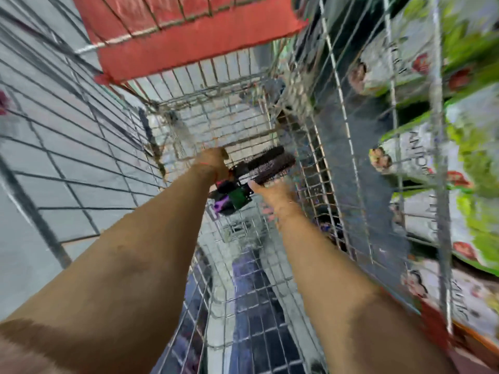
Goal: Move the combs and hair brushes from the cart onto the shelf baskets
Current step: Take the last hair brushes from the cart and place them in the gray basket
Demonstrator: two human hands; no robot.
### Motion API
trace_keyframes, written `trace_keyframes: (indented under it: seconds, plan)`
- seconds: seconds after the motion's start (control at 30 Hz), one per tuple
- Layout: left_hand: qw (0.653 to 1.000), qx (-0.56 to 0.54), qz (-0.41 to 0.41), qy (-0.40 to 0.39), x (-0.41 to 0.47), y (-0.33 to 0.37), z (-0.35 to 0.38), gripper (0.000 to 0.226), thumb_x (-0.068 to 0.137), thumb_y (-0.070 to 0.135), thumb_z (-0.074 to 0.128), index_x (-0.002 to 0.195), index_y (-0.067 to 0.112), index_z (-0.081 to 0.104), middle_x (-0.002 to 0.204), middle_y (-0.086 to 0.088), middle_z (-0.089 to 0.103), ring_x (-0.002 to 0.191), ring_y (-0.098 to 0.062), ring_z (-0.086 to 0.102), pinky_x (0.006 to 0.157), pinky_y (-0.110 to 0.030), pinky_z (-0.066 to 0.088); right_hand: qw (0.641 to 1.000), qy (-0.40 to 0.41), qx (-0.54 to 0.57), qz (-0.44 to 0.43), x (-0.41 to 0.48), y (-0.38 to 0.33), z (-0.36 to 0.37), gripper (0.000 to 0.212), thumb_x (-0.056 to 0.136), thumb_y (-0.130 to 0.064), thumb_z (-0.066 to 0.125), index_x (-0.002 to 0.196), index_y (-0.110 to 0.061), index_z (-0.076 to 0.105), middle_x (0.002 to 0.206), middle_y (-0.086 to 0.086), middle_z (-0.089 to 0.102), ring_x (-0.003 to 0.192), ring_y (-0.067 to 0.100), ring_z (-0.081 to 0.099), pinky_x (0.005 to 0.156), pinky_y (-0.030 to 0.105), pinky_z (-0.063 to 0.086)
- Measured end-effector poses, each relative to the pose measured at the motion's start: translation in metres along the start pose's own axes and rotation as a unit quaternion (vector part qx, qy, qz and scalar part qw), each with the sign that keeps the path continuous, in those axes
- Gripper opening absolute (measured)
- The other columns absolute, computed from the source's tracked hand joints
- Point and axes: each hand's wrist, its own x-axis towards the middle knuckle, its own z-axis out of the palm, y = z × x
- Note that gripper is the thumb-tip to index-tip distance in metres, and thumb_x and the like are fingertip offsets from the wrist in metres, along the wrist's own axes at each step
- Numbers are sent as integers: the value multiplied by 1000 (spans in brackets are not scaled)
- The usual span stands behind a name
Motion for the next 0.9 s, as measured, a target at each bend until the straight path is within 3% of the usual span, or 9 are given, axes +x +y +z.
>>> trace_keyframes:
  seconds: [0.1, 0.23, 0.37, 0.43, 0.5, 0.6, 0.7, 0.77, 0.9]
  plan:
    - [997, 74, -2, -1, 9, -3, 23, 71, 71, 34, 75, 129, 7, 47, 134, -20, 46, 127, -31, 41, 105, -36, 39, 997, -18, 69, 29, 13, -4, 29, 89, 70, -44, 74, 133, 6, 35, 99, 23, 61, 66, 23, 53, 51, 28, 32]
    - [1000, 29, -4, 7, 12, 1, 29, 59, 67, 25, 76, 117, 3, 53, 126, -18, 48, 120, -33, 46, 100, -38, 45, 985, 114, 119, 60, 15, -2, 45, 70, 65, -28, 80, 116, 3, 45, 120, 22, 60, 105, 35, 61, 83, 42, 52]
    - [996, -84, -15, 39, 0, 2, 30, 38, 75, 28, 63, 105, 5, 59, 108, -16, 60, 105, -32, 56, 87, -35, 50, 956, 99, 275, 28, -1, 15, 35, 41, 66, -6, 77, 99, -6, 53, 100, 11, 66, 81, 22, 64, 56, 25, 54]
    - [968, -238, -66, 52, 1, -2, 28, 24, 82, 20, 52, 93, 2, 64, 93, -19, 63, 96, -36, 62, 80, -38, 52, 940, 100, 327, -9, -7, 30, 17, 31, 70, -3, 72, 92, -17, 56, 88, -2, 63, 74, 13, 61, 51, 19, 48]
    - [939, -332, -92, 6, 3, -4, 29, 25, 88, 11, 45, 90, -4, 64, 100, -30, 61, 98, -40, 62, 84, -42, 52, 934, 134, 328, -34, -8, 44, -1, 20, 77, -8, 66, 85, -22, 55, 95, 1, 62, 81, 22, 64, 61, 34, 55]
    - [881, -449, -144, -24, -1, -1, 43, 21, 86, 15, 52, 68, 6, 57, 94, -21, 55, 71, -29, 55, 67, -31, 46, 968, 200, 135, -74, -3, 52, -11, 33, 77, -29, 69, 102, -14, 54, 104, 3, 54, 95, 25, 55, 79, 38, 51]
    - [863, -483, -147, -26, -3, 6, 51, 25, 81, 20, 67, 100, 4, 63, 95, -12, 57, 87, -25, 55, 87, -37, 50, 976, 205, -21, -68, 3, 44, -2, 54, 70, -23, 76, 113, -10, 46, 104, 7, 54, 95, 23, 55, 74, 33, 48]
    - [838, -521, -151, -53, -8, 8, 50, 31, 83, 9, 65, 113, 3, 58, 98, -10, 58, 95, -25, 55, 97, -41, 47, 983, 178, 30, -24, 3, 38, -1, 48, 69, -12, 77, 106, -7, 48, 102, 11, 61, 89, 28, 63, 65, 31, 51]
    - [765, -621, -73, -154, -30, 8, 42, 13, 92, -3, 46, 95, 7, 55, 91, -11, 57, 91, -27, 56, 86, -43, 49, 973, 135, 183, -22, -20, 39, -8, 32, 68, 0, 75, 96, -6, 60, 101, 15, 67, 63, 17, 60, 45, 21, 46]
